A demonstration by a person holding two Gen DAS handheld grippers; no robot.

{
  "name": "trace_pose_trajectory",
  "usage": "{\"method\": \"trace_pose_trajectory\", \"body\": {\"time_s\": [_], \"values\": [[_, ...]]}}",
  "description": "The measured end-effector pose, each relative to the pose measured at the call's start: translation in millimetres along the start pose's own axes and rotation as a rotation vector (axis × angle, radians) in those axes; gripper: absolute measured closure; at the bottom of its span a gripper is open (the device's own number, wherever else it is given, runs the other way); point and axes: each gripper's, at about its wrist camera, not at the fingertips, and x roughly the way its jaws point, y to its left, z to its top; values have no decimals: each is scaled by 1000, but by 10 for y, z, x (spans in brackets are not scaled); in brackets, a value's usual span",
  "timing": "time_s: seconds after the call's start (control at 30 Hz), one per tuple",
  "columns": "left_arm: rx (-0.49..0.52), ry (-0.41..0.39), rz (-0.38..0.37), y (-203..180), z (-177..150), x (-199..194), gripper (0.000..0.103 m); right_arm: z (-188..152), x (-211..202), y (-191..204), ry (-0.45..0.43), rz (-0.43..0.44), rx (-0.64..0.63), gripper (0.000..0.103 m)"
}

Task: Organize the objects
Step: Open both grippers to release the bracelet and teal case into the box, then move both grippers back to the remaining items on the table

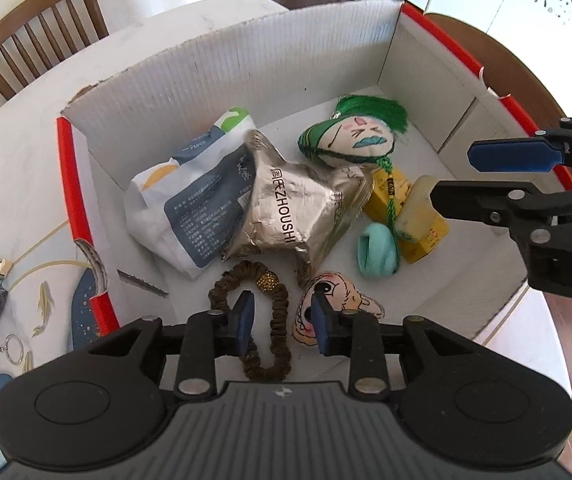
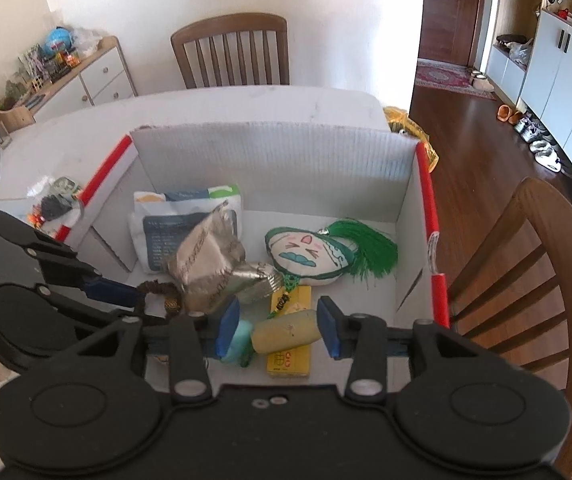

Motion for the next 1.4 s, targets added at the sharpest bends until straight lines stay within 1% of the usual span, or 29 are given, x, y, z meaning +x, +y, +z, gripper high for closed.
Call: {"method": "trace_pose_trajectory", "body": {"time_s": [0.03,0.1,0.13,0.2,0.23,0.43,0.6,0.7,0.83,0.9,0.97,1.0,1.03,1.13,1.2,1.23,1.33,1.4], "values": [[-5,-7,-6,-8,-4,-8,70,2,-31,2,-6,1,2,61],[-18,-31,-27,0,-21,-85,61,0,-92,11,-20,2,5,60],[-21,-44,-40,-23,-1,-113,58,1,-121,16,-26,3,8,60],[-19,-74,-46,-31,-31,-217,40,6,-183,30,-40,7,14,60],[-12,-95,-41,-40,-46,-274,39,5,-225,42,-49,9,15,60],[-5,-180,-48,-28,-165,-598,39,-11,-453,158,-101,19,14,60],[1,-263,-35,-11,-277,-871,39,-16,-644,295,-147,23,17,58],[20,-314,-16,29,-372,-1096,34,-23,-729,389,-174,23,11,57],[24,-365,-2,86,-485,-1302,34,-33,-813,530,-206,17,2,55],[29,-385,11,114,-530,-1376,30,-44,-843,587,-218,16,1,52],[39,-405,25,148,-580,-1438,25,-51,-862,653,-231,6,2,43],[40,-413,29,167,-605,-1470,24,-56,-867,687,-237,2,4,42],[40,-420,28,197,-634,-1512,24,-61,-870,716,-239,7,11,40],[28,-436,20,297,-708,-1607,23,-65,-867,785,-235,22,38,39],[24,-446,22,361,-748,-1644,22,-64,-869,838,-238,27,49,34],[20,-452,21,403,-770,-1664,22,-66,-868,863,-242,28,56,30],[2,-465,22,537,-836,-1727,21,-50,-861,964,-247,36,64,29],[-5,-472,30,624,-870,-1745,19,-34,-857,1039,-251,36,64,25]]}}
